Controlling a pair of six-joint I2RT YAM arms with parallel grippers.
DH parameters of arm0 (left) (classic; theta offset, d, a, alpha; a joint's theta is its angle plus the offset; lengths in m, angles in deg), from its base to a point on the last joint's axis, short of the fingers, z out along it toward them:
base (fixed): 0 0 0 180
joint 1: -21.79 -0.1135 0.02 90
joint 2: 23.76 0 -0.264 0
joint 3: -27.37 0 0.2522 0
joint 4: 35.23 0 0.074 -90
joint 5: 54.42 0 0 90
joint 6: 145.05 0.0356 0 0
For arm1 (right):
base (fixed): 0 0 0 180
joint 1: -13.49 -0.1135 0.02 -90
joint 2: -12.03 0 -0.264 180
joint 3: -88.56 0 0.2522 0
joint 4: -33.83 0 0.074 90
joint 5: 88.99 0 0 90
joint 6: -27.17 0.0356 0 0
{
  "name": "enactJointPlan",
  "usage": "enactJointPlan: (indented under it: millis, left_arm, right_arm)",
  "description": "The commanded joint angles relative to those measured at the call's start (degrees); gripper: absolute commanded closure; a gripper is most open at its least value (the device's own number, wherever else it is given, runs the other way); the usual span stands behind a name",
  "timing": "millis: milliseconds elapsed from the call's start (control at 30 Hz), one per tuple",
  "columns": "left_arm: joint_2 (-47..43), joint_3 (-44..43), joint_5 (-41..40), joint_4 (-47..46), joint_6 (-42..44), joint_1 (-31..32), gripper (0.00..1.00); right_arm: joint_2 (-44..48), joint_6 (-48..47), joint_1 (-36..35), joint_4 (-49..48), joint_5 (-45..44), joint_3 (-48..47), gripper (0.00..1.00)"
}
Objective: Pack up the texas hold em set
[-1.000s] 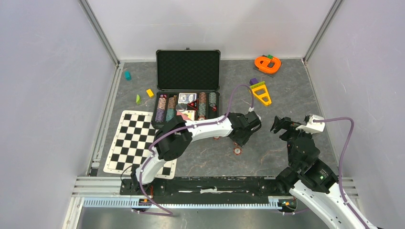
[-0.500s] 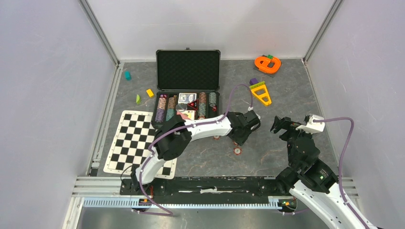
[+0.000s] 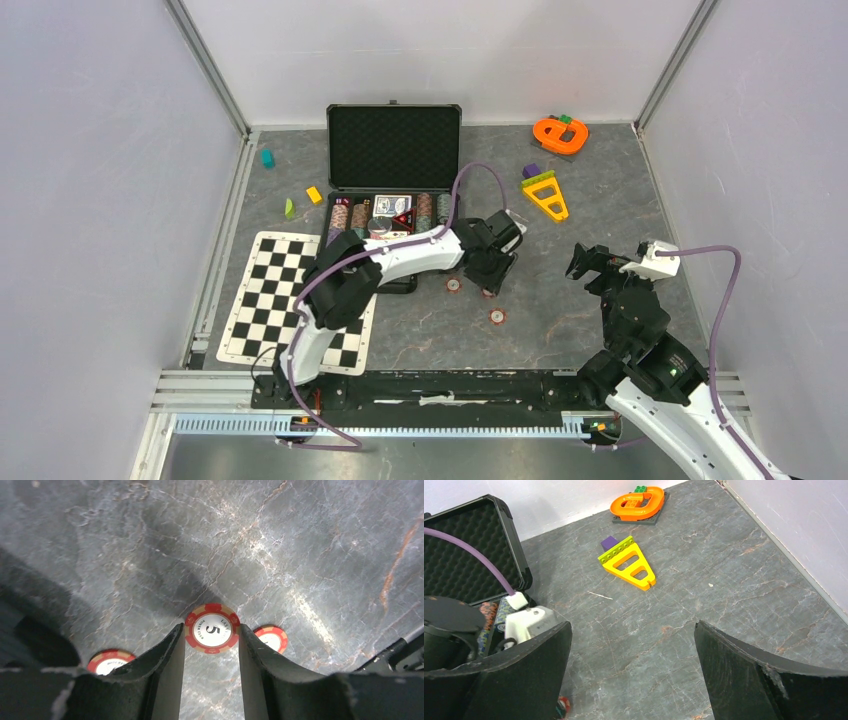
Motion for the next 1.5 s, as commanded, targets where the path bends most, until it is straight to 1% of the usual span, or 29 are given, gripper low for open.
enactJointPlan:
  millis: [0, 167, 233, 300, 333, 367, 400, 500, 533, 600, 667, 767, 867, 967, 1100, 1267, 1467]
  left_arm:
    - [-7.3, -0.3, -0.3, 1.1, 0.3, -0.8, 0.62]
    - [-12.0, 0.1, -4.5, 4.3, 1.9, -2.1, 0.62]
    - [-13.4, 0.4, -7.6, 5.5, 2.4, -3.5, 0.62]
    - [-14.5, 1.3, -8.0, 5.6, 2.5, -4.9, 0.61]
    - [-14.8, 1.8, -7.5, 5.2, 2.7, -5.0, 0.58]
    - [-15.0, 2.2, -6.8, 4.5, 2.8, -4.7, 0.54]
    - [-14.9, 2.6, -6.2, 3.6, 2.8, -4.1, 0.45]
    - [-13.6, 2.0, -7.9, 2.6, 3.6, -1.1, 0.25]
    - [-13.4, 2.3, -8.6, 1.7, 3.8, -0.2, 0.16]
    - [-13.2, 3.7, -9.0, -2.1, 4.5, 2.1, 0.01]
    - [-12.6, 4.4, -10.3, -5.1, 4.9, 4.4, 0.0]
    - [-11.1, 4.0, -11.5, -6.6, 5.3, 6.6, 0.0]
    - [-9.5, 3.7, -11.7, -5.0, 5.0, 7.6, 0.0]
    - [-8.4, 5.0, -13.6, -3.4, 4.6, 9.6, 0.0]
    - [-7.8, 7.9, -14.7, -4.2, 2.7, 12.4, 0.0]
    - [-6.0, 8.7, -14.5, -4.8, 1.0, 12.9, 0.0]
    - [-3.0, 8.0, -13.1, -5.5, 0.8, 12.9, 0.08]
  right_arm:
    - [-0.5, -0.3, 0.0, -1.7, -0.1, 0.2, 0.02]
    - [-0.9, -0.3, 0.0, -1.8, -0.2, 0.1, 0.02]
    - [-0.9, -0.3, 0.0, -1.9, -0.1, 0.1, 0.02]
    - [-1.0, -0.3, 0.0, -2.0, 0.0, 0.3, 0.02]
    - [-1.1, -0.3, 0.0, -2.0, -0.2, 0.4, 0.02]
    - [-1.3, -0.3, 0.0, -1.9, -0.4, 0.3, 0.02]
    - [-1.8, -0.1, 0.0, -1.2, -0.8, 0.0, 0.02]
    - [-3.7, 0.6, 0.0, 1.0, -0.9, -1.1, 0.02]
    - [-4.5, 1.0, 0.0, 2.1, -0.7, -1.8, 0.02]
    - [-6.0, 1.3, 0.0, 4.1, -0.2, -3.5, 0.02]
    - [-7.1, 2.1, -0.1, 6.8, -0.4, -5.8, 0.02]
    - [-6.5, 1.0, 0.0, 7.8, -0.2, -8.9, 0.02]
    - [-4.9, -0.4, 0.0, 7.9, 0.1, -11.7, 0.02]
    - [-3.5, -1.3, -0.1, 8.7, -0.7, -13.7, 0.02]
    - [-1.9, -2.1, 0.0, 8.9, -1.8, -14.1, 0.02]
    - [-2.2, -1.7, 0.0, 9.5, -0.8, -13.8, 0.02]
    - [-2.0, -1.1, 0.0, 9.9, -0.2, -13.2, 0.02]
